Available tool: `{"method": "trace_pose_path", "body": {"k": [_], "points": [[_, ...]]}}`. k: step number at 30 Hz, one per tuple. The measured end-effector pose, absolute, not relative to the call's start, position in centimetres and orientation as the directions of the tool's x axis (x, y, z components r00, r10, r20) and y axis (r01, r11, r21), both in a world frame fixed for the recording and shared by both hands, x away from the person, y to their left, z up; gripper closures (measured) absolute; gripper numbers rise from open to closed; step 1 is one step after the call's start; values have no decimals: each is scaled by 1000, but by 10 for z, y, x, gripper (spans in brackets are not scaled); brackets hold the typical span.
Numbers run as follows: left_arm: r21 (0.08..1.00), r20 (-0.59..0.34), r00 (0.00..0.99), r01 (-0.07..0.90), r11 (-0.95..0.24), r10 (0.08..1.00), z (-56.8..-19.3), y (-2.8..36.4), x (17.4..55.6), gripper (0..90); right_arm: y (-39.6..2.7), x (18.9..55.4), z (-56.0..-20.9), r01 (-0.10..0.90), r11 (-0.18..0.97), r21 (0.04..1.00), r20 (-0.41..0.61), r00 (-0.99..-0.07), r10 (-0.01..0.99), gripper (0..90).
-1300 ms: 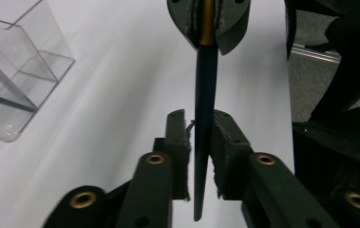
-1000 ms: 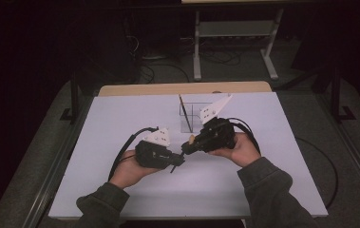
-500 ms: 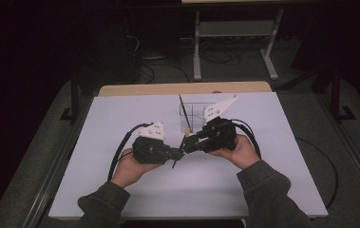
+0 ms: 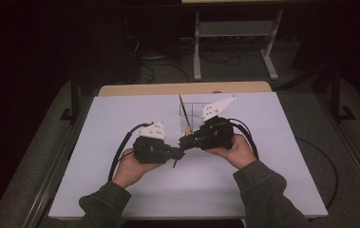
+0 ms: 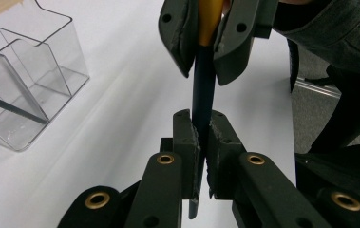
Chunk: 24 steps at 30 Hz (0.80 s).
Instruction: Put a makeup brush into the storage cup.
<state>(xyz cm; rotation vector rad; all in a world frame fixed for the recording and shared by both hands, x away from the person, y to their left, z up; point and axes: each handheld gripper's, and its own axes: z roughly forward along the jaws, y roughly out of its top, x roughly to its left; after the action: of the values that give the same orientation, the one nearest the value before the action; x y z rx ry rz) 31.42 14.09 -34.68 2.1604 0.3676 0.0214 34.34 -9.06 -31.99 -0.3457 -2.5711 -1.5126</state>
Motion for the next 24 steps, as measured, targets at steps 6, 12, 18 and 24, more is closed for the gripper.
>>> {"method": "trace_pose_path", "body": {"k": [6, 12, 18, 24], "points": [[799, -116, 957, 250, -548, 267, -348, 139, 314, 837, -90, 344, -320, 250, 471, 846, 222, -968, 116, 814], [795, -124, 958, 252, -552, 258, -350, 137, 313, 835, -88, 344, -318, 260, 499, 827, 235, -965, 113, 824], [784, -117, 957, 253, -567, 265, -350, 137, 311, 763, -87, 345, -317, 260, 528, 808, 236, -965, 115, 825], [781, -110, 951, 263, -567, 290, -351, 146, 310, 737, -87, 348, -316, 257, 546, 797, 228, -966, 122, 825]]}}
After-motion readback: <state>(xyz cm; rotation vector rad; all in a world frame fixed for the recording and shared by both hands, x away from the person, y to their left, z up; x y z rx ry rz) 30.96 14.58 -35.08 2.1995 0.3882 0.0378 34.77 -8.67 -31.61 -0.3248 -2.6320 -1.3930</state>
